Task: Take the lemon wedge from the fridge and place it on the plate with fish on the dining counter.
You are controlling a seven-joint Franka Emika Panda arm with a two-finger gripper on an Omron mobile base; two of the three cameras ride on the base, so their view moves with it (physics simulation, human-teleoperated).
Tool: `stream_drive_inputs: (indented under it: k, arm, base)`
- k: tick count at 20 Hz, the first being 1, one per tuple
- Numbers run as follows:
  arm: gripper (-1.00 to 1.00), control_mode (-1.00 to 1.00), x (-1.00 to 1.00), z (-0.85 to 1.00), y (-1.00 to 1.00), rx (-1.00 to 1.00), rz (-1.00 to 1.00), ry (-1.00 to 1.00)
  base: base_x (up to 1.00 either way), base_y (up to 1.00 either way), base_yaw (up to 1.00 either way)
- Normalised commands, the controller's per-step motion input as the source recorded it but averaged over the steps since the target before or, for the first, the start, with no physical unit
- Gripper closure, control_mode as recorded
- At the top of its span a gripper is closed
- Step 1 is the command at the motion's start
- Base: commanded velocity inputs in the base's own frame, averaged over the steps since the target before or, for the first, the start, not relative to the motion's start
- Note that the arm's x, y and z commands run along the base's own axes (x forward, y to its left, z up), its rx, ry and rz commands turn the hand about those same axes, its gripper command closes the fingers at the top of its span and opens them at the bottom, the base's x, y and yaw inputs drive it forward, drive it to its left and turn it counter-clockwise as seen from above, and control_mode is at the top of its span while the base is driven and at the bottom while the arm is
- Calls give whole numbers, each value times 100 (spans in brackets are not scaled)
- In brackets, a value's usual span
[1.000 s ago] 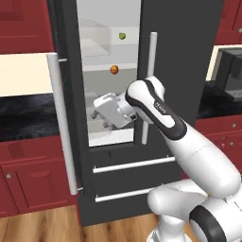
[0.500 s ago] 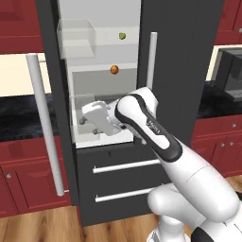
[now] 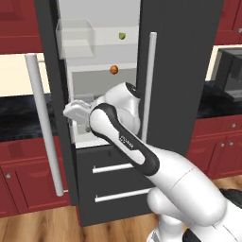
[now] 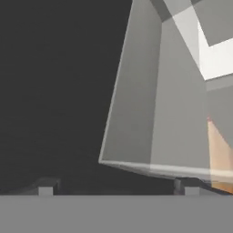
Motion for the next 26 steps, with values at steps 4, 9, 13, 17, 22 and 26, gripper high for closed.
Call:
stream_drive_inputs:
  k: [4, 9, 13, 17, 22, 26]
  arm:
    - [-100, -100, 38, 7, 65, -18, -22, 10]
    - [-100, -100, -69, 68, -96, -2, -4, 0]
    - [-100, -100, -60, 86, -100, -20, 0, -5]
    - [-100, -100, -37, 46, -100, -43, 0, -15]
    - [-100, -100, -3, -6, -100, -49, -1, -30]
    - [-100, -100, 0, -11, -100, -36, -4, -23]
  base:
    - [0, 0, 0]
    - [0, 0, 0]
    - [0, 0, 0]
    - [0, 0, 0]
    - [0, 0, 0]
    - [0, 0, 0]
